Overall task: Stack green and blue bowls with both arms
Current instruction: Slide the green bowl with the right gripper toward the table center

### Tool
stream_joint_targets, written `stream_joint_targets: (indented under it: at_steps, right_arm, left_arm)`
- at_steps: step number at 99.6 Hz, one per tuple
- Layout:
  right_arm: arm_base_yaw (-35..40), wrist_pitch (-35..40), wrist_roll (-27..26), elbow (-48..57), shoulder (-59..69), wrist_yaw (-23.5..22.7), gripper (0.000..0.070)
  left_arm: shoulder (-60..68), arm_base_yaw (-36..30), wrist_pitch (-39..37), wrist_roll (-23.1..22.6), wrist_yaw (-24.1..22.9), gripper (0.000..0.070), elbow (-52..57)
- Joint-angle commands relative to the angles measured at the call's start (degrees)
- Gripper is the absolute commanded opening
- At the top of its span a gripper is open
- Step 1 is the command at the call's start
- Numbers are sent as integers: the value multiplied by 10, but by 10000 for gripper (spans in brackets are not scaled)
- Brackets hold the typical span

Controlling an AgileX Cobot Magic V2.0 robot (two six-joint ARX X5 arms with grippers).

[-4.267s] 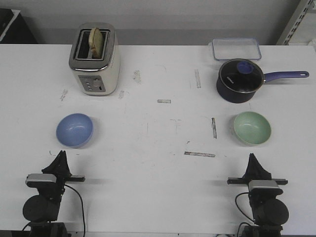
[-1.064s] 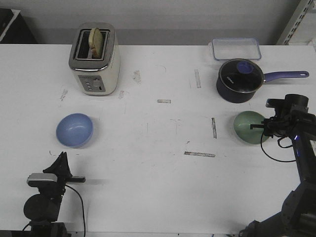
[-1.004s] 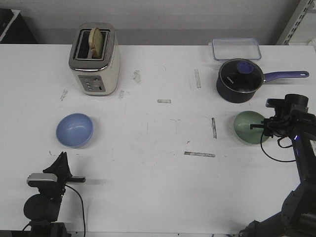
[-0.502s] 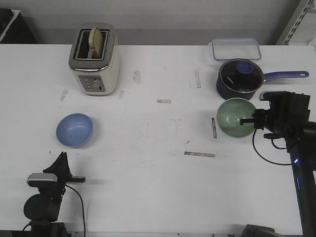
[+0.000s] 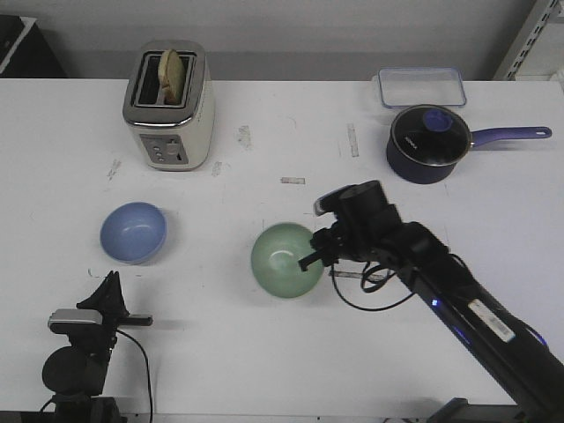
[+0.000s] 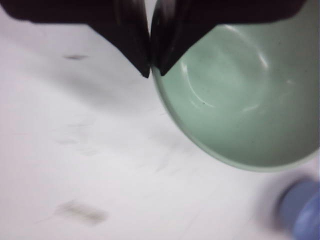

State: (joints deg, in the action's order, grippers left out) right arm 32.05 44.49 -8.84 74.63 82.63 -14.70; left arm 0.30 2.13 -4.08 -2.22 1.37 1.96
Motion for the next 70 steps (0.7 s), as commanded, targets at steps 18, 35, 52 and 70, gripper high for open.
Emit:
stream_joint_targets:
  at_steps: [18, 35, 52, 70]
  right_arm:
    - [40, -19, -15, 10, 91, 24, 0]
    - [40, -31, -10, 10, 129, 29, 0]
    - [40, -40, 0, 10, 158, 32, 0]
    - [40, -42, 10, 10, 161, 32, 41]
  left_arm:
    - [-1, 0, -7, 1, -1, 1, -12]
    - [-1, 0, -7, 1, -1, 1, -12]
    - [-1, 0, -7, 1, -1, 1, -12]
    - [-1, 0, -7, 1, -1, 1, -12]
